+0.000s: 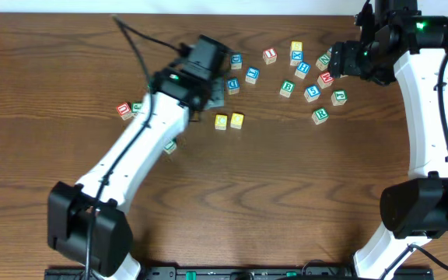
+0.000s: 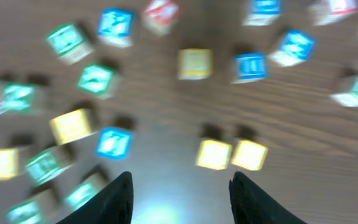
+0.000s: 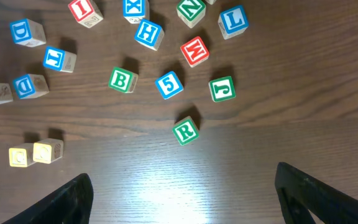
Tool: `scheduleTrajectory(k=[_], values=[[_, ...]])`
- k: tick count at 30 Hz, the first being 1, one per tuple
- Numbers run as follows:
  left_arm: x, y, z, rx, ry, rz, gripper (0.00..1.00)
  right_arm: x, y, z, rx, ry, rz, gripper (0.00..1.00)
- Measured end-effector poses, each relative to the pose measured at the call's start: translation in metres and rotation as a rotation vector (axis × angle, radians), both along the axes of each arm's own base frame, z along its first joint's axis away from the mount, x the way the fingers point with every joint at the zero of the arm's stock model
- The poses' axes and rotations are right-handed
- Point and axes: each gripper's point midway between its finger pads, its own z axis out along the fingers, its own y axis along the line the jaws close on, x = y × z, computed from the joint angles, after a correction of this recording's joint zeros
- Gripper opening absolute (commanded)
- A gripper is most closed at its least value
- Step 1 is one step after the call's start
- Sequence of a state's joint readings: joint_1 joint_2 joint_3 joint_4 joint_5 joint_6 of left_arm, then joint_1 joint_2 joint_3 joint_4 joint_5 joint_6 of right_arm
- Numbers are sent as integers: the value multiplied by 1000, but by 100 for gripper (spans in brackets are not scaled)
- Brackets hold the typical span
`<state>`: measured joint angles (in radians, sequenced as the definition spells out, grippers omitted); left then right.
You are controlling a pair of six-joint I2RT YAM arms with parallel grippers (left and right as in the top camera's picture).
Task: Spell out CORL
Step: 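Move the left gripper over the green R block and lower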
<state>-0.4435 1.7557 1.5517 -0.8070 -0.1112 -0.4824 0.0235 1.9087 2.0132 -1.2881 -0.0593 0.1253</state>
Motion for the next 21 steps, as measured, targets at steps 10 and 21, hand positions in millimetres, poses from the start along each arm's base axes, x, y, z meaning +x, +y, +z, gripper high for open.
scheduleTrajectory(k=[10,21], values=[[-15,81,-13,25,147,237,49,-1,4,0,0,2,10,88],[-27,118,-76,54,331,422,49,-1,14,0,0,2,32,89]])
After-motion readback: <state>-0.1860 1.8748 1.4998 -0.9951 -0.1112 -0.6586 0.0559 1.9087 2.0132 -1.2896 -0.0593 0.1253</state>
